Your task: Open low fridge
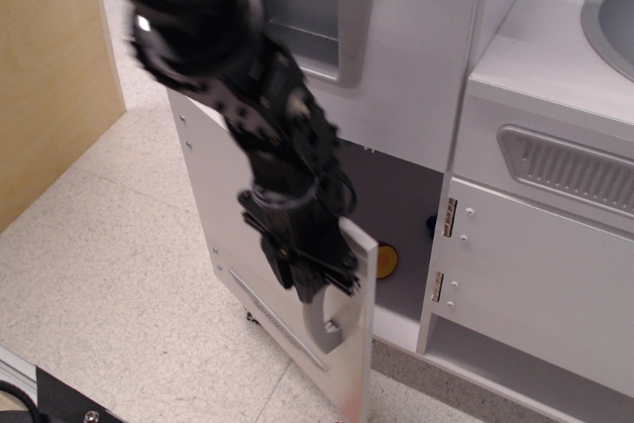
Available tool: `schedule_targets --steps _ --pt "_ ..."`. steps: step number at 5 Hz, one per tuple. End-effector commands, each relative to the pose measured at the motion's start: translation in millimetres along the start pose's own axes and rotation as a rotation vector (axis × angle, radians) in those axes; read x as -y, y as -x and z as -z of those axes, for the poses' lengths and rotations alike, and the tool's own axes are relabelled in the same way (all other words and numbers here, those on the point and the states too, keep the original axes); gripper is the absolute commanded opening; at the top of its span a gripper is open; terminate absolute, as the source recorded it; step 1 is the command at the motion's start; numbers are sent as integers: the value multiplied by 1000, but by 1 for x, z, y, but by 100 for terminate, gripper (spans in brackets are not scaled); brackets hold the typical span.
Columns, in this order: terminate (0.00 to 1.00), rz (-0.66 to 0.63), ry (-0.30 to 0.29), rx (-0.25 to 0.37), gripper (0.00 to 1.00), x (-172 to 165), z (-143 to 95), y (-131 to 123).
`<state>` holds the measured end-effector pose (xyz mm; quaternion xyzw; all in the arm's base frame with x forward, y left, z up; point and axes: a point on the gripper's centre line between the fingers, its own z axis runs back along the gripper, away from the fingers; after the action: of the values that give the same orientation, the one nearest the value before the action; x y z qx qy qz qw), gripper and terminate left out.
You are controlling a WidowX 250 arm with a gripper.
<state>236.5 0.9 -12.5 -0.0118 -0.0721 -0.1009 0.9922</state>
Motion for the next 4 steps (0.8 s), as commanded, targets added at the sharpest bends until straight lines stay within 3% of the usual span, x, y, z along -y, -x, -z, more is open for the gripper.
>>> schedule_targets --steps 1,2,4 --pt "0 59 17 6 100 -10 -75 -8" --pt "0 17 53 72 100 1 -84 -29" --pt "0 16 57 158 100 22 -54 -71"
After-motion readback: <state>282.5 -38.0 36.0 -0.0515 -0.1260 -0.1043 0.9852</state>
